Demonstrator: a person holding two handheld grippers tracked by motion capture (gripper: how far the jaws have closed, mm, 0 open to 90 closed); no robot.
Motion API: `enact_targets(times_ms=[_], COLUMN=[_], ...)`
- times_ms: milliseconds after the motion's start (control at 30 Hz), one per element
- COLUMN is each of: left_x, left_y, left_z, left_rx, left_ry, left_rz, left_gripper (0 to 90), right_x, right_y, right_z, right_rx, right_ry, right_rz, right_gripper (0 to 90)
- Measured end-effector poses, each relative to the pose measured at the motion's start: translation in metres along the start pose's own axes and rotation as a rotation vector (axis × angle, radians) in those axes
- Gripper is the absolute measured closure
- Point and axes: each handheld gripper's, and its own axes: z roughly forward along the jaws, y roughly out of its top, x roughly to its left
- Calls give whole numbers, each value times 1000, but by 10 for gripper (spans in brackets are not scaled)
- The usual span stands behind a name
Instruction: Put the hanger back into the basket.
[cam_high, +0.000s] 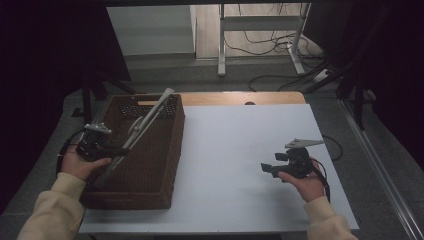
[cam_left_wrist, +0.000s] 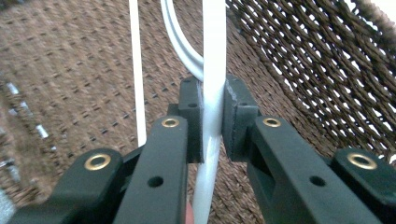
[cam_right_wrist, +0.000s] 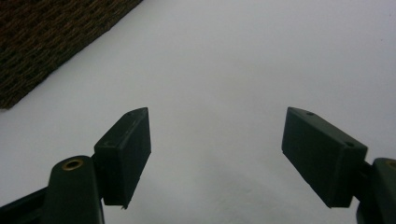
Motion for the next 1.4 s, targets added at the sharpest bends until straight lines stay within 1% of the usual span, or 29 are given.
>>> enact_targets(times_ms=[33, 67, 100, 133, 200, 300, 333, 400, 467, 500, 533, 600, 667, 700, 733, 767, 800, 867, 933, 967, 1000, 1067, 1100, 1167, 1200, 1233, 1267, 1300, 1400], left_x=[1, 2, 1, 0, -1, -2, -3, -4, -7, -7, -7, -6, -5, -5, -6, -7, -8, -8, -10, -11, -13, -17, -21, -28, -32, -34, -38, -41, -50], left_y=[-1, -2, -4, -6, -9, -13, -15, -16, -19, -19, -19, -20, -20, -20, -19, -18, -17, -15, -11, -10, -8, -5, -3, 1, 4, 5, 7, 8, 9], left_z=[-2, -2, -2, -2, 0, -1, -4, -6, -11, -11, -11, -7, 3, 7, 11, 14, 16, 15, 10, 7, 3, -1, -3, -3, -2, -2, -1, -1, -3], left_rx=[3, 14, 29, 35, 48, 47, 36, 30, 38, 48, 48, 87, 146, 154, 162, 166, 159, 122, 82, 64, 32, -4, -26, -45, -49, -53, -72, -93, -153], left_ry=[-10, -11, -22, -32, -36, -46, -52, -55, -67, -63, -63, -66, -86, -95, -92, -74, -58, -51, -20, -14, -8, -4, -4, 0, 11, 21, 35, 34, 8], left_rz=[-7, 0, 5, 11, 19, 32, 46, 53, 71, 66, 66, 58, 56, 56, 58, 61, 65, 54, 47, 42, 43, 51, 57, 68, 74, 72, 64, 56, 36], left_gripper=[800, 800, 800, 801, 806, 807, 808, 808, 808, 808, 808, 808, 807, 807, 805, 801, 756, 534, 444, 399, 361, 316, 304, 282, 268, 261, 262, 261, 259], right_x=[0, 0, 0, 0, 0, 0, 0, 0, 0, 0, 0, 0, 1, 1, 1, 1, 0, 0, -1, -1, -1, -1, -1, -2, -2, -2, -3, -3, -5], right_y=[0, 0, 0, 0, 0, 0, 0, 0, 0, 0, 0, 0, 0, 0, 0, 0, 0, 0, 0, 0, 0, 0, 0, 0, -1, -1, 0, 0, 1], right_z=[0, 0, 0, 0, 1, 1, 1, 1, 1, 1, 1, 2, 2, 2, 2, 1, 1, 0, 0, -1, -1, -1, -1, -2, -3, -4, -4, -5, -5], right_rx=[0, 1, 2, 2, 3, 4, 3, 4, 4, 4, 4, 5, 5, 5, 4, 4, 3, 1, 0, 0, -2, -5, -5, -7, -9, -12, -14, -16, -20], right_ry=[1, 1, 1, 1, 1, 0, -1, 0, -2, -2, -2, -1, 0, 0, -1, -1, -2, -2, -1, -1, -1, 1, 3, 4, 5, 6, 6, 8, 14], right_rz=[0, -1, -1, 0, -1, -1, -1, -1, 0, 0, 0, 0, -2, -2, -2, -1, -1, 1, 2, 1, 2, 6, 8, 8, 7, 8, 7, 9, 12], right_gripper=[236, 236, 236, 236, 236, 236, 236, 236, 236, 236, 236, 236, 236, 236, 236, 235, 235, 235, 235, 235, 235, 234, 234, 234, 234, 234, 234, 234, 234])
